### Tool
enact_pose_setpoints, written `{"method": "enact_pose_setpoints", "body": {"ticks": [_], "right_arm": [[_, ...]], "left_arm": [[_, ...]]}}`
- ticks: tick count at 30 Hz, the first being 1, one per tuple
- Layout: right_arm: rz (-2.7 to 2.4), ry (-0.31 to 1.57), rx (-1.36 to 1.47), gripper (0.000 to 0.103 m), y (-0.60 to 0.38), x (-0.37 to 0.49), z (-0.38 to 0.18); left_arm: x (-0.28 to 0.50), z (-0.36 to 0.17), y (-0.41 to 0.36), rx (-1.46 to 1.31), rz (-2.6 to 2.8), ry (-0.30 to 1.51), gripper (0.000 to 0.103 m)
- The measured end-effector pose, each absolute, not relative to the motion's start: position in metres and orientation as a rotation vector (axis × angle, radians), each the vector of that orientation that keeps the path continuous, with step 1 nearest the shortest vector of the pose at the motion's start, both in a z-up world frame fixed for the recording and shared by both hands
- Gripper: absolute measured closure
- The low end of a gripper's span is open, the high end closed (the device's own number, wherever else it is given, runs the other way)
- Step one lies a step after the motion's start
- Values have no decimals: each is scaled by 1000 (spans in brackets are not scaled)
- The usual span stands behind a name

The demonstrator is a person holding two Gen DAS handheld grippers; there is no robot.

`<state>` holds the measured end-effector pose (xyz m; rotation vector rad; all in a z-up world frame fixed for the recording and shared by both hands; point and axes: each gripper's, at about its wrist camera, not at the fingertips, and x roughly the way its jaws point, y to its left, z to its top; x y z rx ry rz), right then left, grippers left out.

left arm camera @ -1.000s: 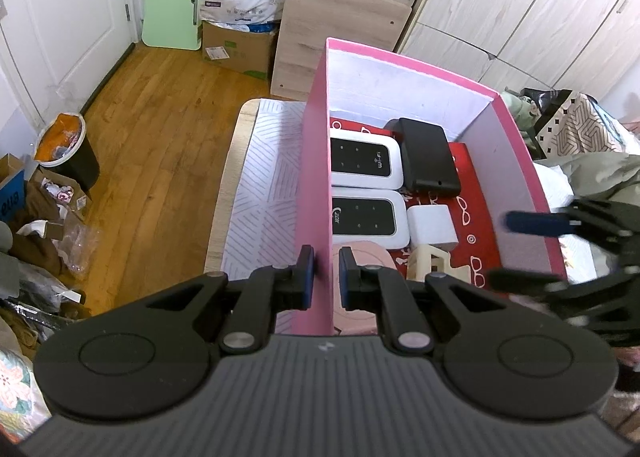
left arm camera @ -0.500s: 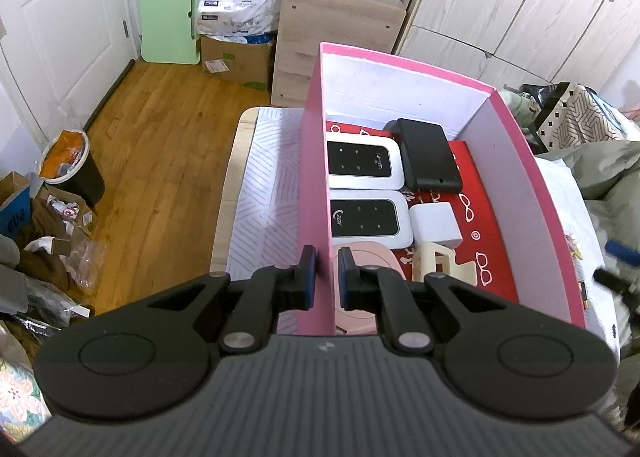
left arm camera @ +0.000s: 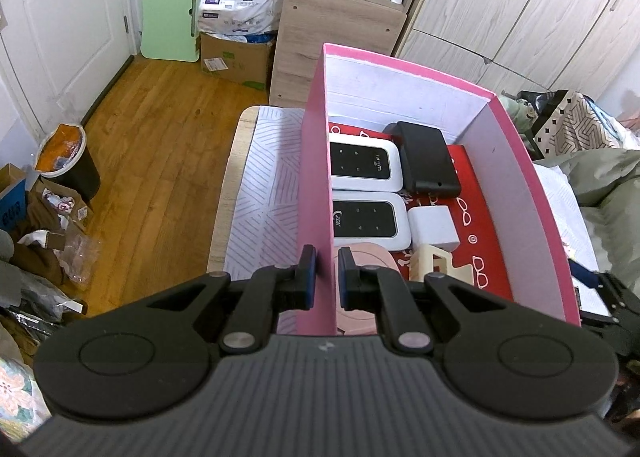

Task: Organize rigid objects
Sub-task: 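Move the open right tool over the silver keys on the bed, then grasp the silver keys with the right tool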

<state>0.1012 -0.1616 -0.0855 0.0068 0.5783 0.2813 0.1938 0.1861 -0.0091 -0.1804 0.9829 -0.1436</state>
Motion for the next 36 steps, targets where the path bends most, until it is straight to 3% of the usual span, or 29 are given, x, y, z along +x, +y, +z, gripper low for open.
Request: {"method": "enact_pose_setpoints", "body": {"ticks": [8, 11, 18, 20, 21, 22, 36], "right_arm": [[188, 663, 13, 57, -146, 131, -102], [174, 683, -46, 63, -138, 140, -108], [146, 717, -78, 63, -134, 150, -109], [151, 733, -54, 80, -138, 154, -107], [146, 739, -52, 81, -139, 154, -107], [152, 737, -48, 91, -140, 154, -105], [386, 610, 162, 91, -156, 124, -44]], "left_arm": [[196, -11, 190, -196, -174, 991, 93], [197, -10, 190, -188, -182, 997, 93], [197, -11, 190, -183, -199, 992, 92], [196, -11, 190, -179, -200, 988, 92], [196, -11, 191, -183, -203, 988, 92], [197, -11, 192, -187, -206, 989, 92], [197, -11, 192, -178, -217, 993, 92]]}}
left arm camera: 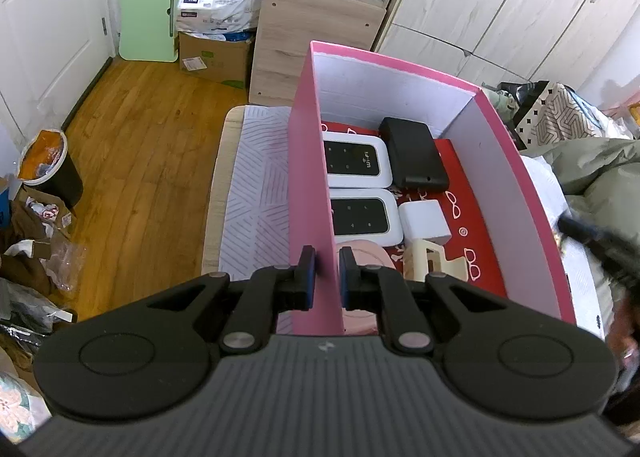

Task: Organize rigid objects
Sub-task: 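Grasp the silver keys with the right tool, then lower the keys into the box beside the cream holder, release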

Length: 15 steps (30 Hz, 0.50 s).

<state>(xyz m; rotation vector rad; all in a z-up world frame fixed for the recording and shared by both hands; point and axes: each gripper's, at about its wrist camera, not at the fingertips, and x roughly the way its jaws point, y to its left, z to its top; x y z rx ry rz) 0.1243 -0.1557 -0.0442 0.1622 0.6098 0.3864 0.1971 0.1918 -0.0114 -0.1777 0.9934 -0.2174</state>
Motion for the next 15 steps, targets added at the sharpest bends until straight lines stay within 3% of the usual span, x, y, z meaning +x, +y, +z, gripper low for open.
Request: {"method": "enact_pose_setpoints", "body": {"ticks": [9, 15], "right_arm": [[510, 436, 35, 91, -145, 121, 47], [631, 383, 39, 91, -129, 120, 74]], "left_arm": [[196, -12, 191, -174, -219, 986, 92], [196, -12, 192, -173, -220, 988, 92]]}}
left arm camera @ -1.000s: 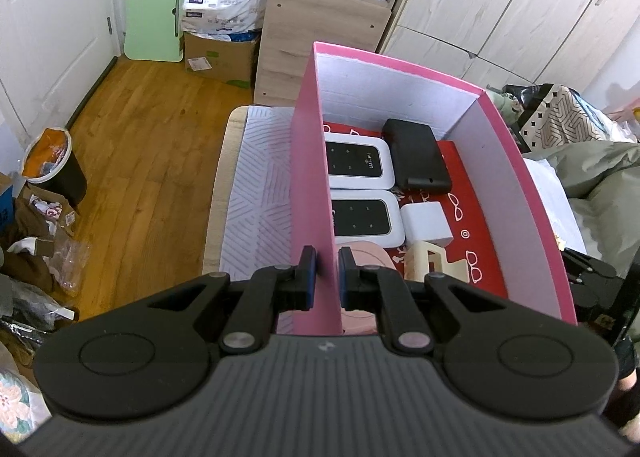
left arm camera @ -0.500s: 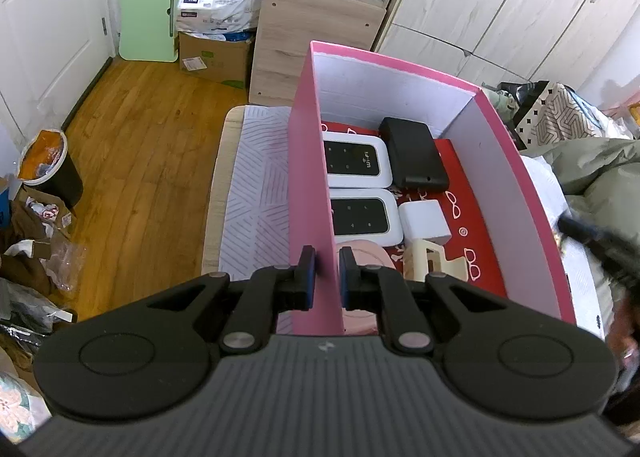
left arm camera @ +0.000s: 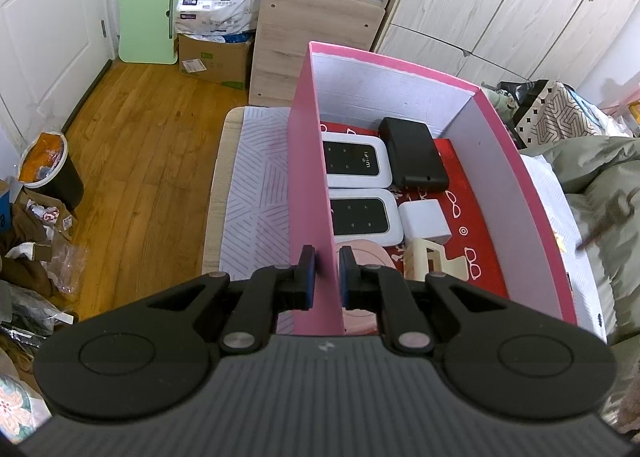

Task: Organize rigid objects
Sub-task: 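Lower the keys into the box beside the cream holder, release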

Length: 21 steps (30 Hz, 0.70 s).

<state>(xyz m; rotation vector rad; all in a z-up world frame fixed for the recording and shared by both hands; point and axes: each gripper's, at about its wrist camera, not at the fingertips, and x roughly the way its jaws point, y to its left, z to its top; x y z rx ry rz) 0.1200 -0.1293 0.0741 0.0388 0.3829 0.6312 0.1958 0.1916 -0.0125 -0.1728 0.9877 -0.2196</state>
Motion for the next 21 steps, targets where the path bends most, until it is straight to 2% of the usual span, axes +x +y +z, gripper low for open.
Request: {"method": "enact_pose_setpoints", "body": {"ticks": [5, 14, 21], "right_arm": [[736, 479, 108, 91, -114, 133, 57], [648, 680, 119, 91, -89, 164, -17], [486, 674, -34, 89, -73, 175, -23]], "left_arm": [[194, -13, 190, -154, -226, 990, 92], [194, -12, 188, -121, -239, 988, 92], [194, -12, 188, -131, -231, 990, 92]]}}
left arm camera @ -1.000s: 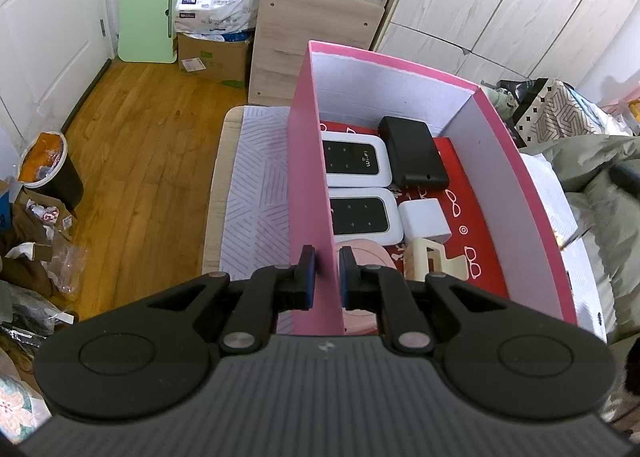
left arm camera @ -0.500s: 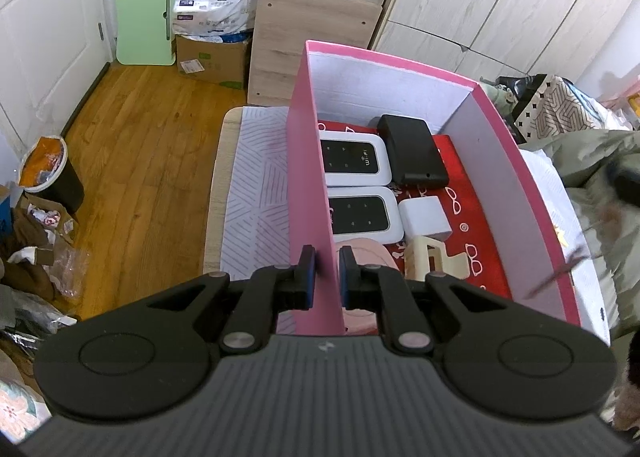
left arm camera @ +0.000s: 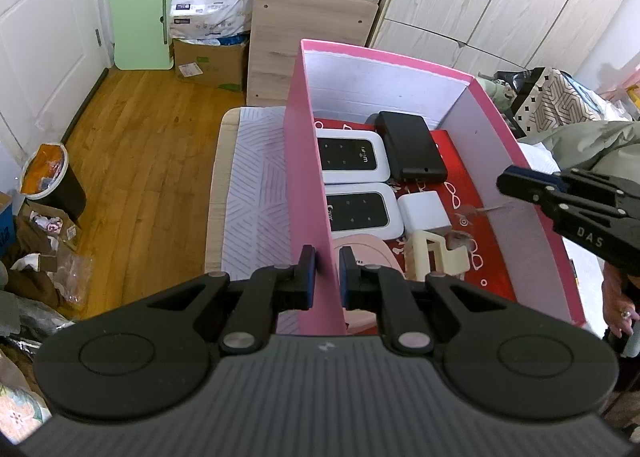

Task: Organize rigid objects
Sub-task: 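Lower the keys into the box beside the cream holder, release, then move the open right tool over the AA batteries on the bed, then grasp one black-and-gold AA battery with the right tool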

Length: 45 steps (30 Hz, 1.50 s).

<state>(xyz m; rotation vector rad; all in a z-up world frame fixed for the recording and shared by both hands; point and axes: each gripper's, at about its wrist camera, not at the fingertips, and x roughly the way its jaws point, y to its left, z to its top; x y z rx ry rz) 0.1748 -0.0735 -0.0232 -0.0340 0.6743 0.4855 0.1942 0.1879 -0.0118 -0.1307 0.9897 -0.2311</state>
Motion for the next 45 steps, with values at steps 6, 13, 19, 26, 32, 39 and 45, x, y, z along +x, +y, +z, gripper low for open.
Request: {"method": "enact_pose_setpoints", "body": {"ticks": [6, 13, 19, 26, 32, 39, 45], "right_arm": [[473, 624, -14, 80, -98, 166, -4], [475, 660, 29, 74, -164, 149, 11], [361, 794, 10, 73, -212, 147, -4], [202, 950, 90, 73, -259, 133, -43], [174, 981, 66, 73, -267, 113, -61], [151, 945, 53, 77, -262, 104, -75], [93, 942, 111, 88, -269, 102, -79]], "left_arm": [[196, -12, 186, -141, -203, 999, 92], [196, -14, 184, -158, -172, 1022, 92], [199, -15, 181, -161, -145, 1051, 92], [203, -21, 179, -173, -114, 1062, 93], [207, -26, 169, -111, -89, 1065, 93], [206, -26, 170, -98, -104, 1059, 93], [207, -26, 173, -102, -125, 1057, 93]]}}
